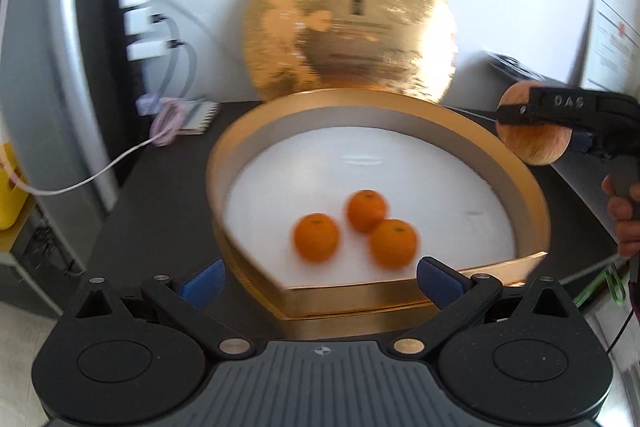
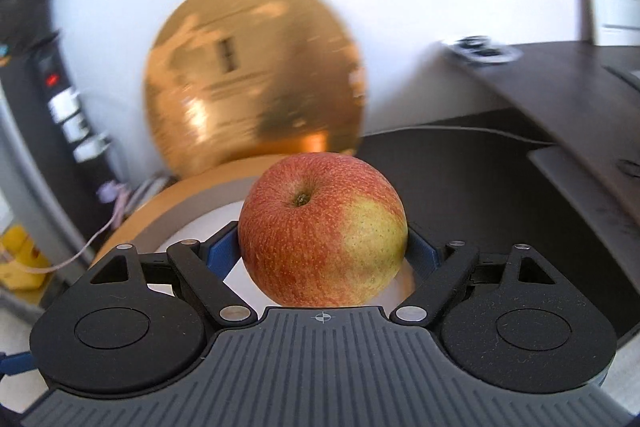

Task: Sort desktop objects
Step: 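Lift the apple with the right gripper and carry it into the box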

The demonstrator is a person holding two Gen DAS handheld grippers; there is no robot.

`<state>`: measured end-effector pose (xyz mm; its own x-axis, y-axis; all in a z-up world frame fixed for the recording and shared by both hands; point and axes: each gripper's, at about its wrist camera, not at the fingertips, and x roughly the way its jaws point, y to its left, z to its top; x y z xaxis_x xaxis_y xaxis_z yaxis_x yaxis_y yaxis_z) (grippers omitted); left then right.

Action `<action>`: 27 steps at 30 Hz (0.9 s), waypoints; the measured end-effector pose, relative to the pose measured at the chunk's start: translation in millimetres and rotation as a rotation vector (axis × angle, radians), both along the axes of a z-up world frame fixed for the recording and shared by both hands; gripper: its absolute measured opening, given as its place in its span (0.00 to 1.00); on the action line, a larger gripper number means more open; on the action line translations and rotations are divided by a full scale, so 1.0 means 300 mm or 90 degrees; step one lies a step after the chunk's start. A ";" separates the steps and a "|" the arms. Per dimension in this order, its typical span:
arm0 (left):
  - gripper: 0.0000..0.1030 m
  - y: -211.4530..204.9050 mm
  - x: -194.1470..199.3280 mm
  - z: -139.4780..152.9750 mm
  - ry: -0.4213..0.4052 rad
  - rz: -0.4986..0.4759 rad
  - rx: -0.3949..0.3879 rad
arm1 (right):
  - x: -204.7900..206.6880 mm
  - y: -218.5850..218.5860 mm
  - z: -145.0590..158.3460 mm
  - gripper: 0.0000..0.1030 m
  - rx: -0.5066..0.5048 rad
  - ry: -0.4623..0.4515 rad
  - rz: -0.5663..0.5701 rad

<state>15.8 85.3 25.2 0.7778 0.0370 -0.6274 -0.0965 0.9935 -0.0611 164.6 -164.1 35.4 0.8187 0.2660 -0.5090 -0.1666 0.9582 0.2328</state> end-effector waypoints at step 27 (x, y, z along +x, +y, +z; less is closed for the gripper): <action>1.00 0.271 -0.044 -0.070 0.004 0.073 -0.061 | 0.283 0.710 -0.181 0.83 -0.127 0.164 0.187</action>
